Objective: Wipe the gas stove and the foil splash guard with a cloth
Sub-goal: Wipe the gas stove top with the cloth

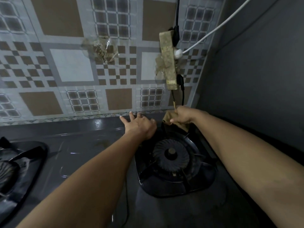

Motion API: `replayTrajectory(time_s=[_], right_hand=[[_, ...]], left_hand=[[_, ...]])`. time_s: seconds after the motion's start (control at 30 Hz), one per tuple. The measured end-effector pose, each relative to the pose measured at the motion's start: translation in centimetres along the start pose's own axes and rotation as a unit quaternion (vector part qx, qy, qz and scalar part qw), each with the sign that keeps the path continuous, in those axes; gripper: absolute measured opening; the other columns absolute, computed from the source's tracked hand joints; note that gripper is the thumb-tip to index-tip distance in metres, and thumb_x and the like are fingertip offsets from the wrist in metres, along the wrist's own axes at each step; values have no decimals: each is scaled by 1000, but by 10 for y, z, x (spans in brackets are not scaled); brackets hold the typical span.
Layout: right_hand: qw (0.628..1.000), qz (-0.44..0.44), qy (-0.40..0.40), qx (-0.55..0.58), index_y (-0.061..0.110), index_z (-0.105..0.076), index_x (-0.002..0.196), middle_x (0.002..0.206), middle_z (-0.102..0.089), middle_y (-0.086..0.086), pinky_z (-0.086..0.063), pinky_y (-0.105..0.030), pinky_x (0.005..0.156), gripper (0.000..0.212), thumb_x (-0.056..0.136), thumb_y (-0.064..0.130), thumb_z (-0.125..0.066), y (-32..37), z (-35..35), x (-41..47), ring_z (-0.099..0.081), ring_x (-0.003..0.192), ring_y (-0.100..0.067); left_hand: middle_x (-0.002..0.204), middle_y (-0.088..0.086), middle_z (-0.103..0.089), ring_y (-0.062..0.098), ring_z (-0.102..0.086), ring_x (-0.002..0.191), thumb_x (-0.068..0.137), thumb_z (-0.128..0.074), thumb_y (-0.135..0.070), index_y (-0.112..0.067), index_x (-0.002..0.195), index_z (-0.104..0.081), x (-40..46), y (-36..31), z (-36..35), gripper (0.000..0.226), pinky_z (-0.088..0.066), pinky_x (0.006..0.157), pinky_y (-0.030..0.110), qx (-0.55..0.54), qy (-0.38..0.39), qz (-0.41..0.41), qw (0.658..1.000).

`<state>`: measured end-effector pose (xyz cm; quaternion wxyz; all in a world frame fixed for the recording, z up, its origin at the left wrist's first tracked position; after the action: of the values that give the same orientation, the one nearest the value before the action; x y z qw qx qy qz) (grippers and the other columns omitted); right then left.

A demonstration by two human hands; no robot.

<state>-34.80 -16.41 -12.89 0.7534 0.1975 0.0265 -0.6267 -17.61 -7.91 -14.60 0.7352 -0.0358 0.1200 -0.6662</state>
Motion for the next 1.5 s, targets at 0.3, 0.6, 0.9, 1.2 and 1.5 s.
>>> replayTrajectory(time_s=[0.3,0.6,0.9,1.2,1.5], right_hand=[[923,-195,-54,327,0,-59,101,103,-64,-21,-56,-40,75,35,80,25,-71,-70,-19,-49,-65,91,-35],[886,-255,-81,380,-1,-64,95,99,-68,-20,-58,-42,68,21,86,17,-60,-89,-36,-84,-68,91,-35],[911,-286,-6,298,-2,-69,102,101,-69,-23,-59,-48,73,31,83,21,-59,-105,-51,-170,-68,93,-37],[946,-238,-90,199,3,-65,109,114,-61,-11,-46,-30,87,26,96,16,-47,-90,-62,-202,-57,103,-28],[982,-179,-28,52,16,10,155,160,23,0,4,-50,119,62,105,26,-26,-64,-106,-254,17,148,-31]], left_hand=[[163,-2,-6,16,2,150,104,-23,-40,-27,153,-23,-9,-23,6,51,3,119,53,1,-53,-274,960],[161,-1,-19,19,-3,150,92,-37,-65,-31,140,-46,-6,-20,5,59,-2,118,56,17,-39,-248,968],[159,2,-27,25,-11,149,94,-33,-64,-32,146,-37,-10,-24,11,62,-13,116,58,86,-30,-217,972],[163,7,-6,23,0,150,98,-32,-55,-20,149,-30,-81,-79,6,62,1,116,61,51,-18,-319,946],[163,7,10,21,14,149,96,-24,-61,-14,154,-16,-113,-68,-26,75,11,118,51,-11,14,-346,938]])
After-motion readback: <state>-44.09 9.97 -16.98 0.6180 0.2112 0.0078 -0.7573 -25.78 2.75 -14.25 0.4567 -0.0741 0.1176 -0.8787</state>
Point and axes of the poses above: each hand's wrist, its own x-axis towards the middle knuckle, its own z-axis out of the back of the hand, y = z × x, the point moved 4 cm from there along x, towards the middle knuckle
